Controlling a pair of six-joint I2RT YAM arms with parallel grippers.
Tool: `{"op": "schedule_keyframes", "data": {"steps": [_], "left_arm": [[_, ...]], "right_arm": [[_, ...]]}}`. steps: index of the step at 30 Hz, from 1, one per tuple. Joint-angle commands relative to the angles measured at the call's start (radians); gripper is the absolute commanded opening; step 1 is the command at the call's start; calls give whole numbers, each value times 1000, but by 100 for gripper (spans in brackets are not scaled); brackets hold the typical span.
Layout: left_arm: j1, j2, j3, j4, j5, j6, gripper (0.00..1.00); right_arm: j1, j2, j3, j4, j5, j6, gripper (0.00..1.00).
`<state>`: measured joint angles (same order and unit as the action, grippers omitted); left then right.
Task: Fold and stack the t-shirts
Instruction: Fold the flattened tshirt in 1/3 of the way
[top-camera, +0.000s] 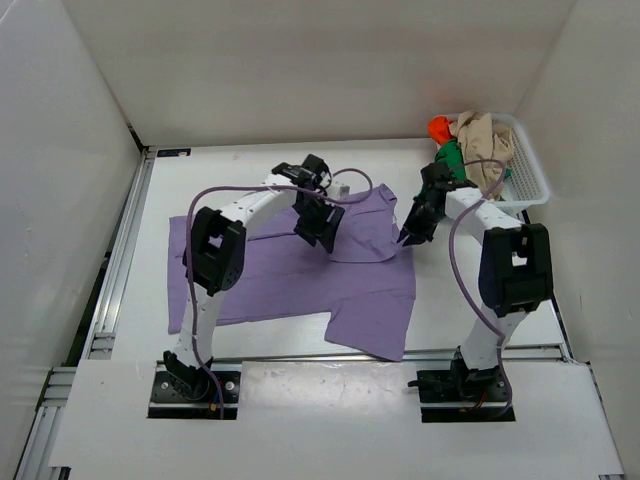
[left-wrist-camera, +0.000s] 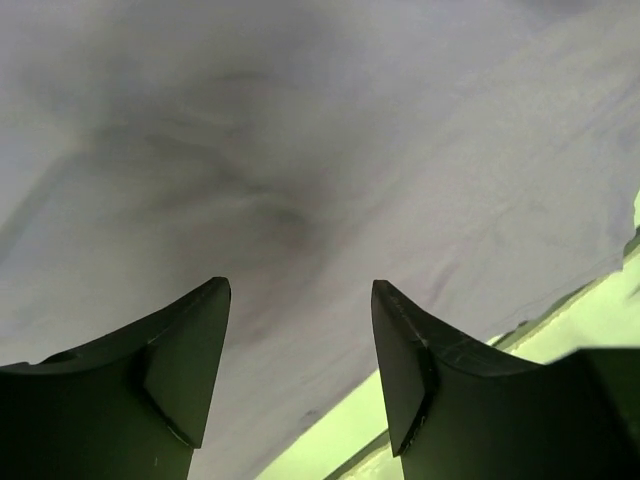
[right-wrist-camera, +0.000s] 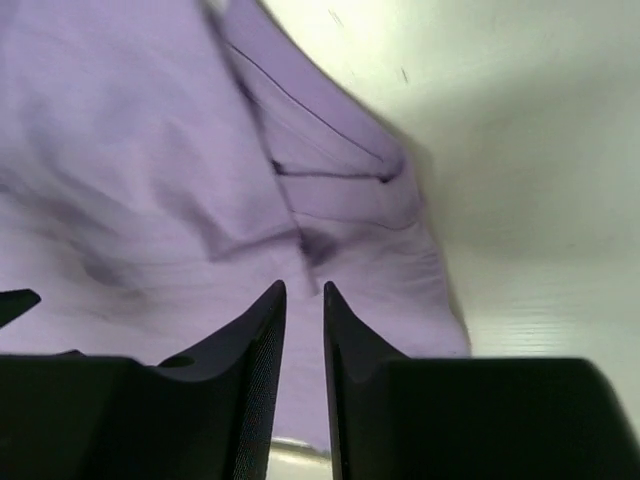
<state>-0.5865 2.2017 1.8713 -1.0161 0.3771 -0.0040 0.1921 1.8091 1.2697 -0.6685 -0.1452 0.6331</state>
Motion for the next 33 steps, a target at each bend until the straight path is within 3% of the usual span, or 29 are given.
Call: {"op": "schedule_keyframes", "data": {"steps": [1,7,11,17,22,29,33], "left_arm": [[128,-138,-23,20,13,4,70],[397,-194,-168,86,-203,4,66],[510,-283,-338,194,-378,4,66],[635,-238,-396,215,-569,4,66],[700,-157,-396,215,-607,4,65],[709,-57,-273,225,-598,4,65],[709,-34,-222,225,-586,4,65]], "right_arm": [[17,-36,164,0,91,-87,26],[55,221,454,20,18,-75,1],[55,421,634,58,-34,20,1],[55,610,824,55,-30,154,1],[55,619,815,30,146,189,1],[55,642,850,-20,386,217,1],[55,631,850,-9,386,208,1]]}}
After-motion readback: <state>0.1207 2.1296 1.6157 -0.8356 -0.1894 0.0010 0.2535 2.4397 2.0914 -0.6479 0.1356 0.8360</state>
